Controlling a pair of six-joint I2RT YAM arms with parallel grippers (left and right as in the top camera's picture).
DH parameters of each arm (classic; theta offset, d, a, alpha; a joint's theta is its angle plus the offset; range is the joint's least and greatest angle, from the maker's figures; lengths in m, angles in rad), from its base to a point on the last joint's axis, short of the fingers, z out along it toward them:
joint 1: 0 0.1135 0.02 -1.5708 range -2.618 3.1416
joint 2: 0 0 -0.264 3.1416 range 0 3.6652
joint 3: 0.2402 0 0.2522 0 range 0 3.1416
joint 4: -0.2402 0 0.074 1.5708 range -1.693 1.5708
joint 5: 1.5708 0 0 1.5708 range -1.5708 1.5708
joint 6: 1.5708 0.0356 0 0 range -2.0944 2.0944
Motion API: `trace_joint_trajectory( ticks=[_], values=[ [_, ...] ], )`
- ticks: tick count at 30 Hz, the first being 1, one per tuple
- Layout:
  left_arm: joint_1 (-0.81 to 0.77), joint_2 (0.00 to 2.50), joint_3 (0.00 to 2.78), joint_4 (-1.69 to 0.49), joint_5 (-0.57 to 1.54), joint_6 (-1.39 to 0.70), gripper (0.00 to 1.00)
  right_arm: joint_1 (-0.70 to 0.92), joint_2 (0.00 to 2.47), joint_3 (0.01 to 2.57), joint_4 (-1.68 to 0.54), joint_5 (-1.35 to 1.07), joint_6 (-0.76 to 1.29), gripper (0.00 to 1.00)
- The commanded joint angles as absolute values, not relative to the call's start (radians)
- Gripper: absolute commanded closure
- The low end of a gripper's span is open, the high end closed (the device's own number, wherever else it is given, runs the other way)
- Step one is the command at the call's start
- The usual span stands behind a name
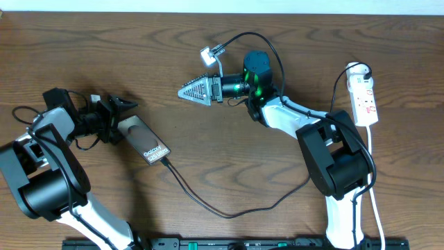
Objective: Plug charger to phone and switch on socket
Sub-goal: 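Lower the phone flat onto the table with the left gripper and release, then move the right gripper to the power strip beside the charger adapter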
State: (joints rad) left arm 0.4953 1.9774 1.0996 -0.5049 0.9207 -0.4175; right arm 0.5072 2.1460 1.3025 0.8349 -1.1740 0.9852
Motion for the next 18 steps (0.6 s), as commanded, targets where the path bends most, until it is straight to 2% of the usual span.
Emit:
trace_joint_trajectory(
  ticks=[1,12,18],
  values=[
    [0.508,2.091,1.015,-0.568,0.502,-0.404,0.09,0.503,2.14,1.317,0.838,-1.18,0.991,0.01],
    [0.508,2.091,1.015,-0.681,0.348,-0.404,0.09,0.503,2.14,1.317,0.838,-1.18,0.99,0.01],
    [0.508,2.091,1.015,-0.694,0.345,-0.403,0.09,0.503,2.14,1.317,0.837,-1.181,0.991,0.01]
  ],
)
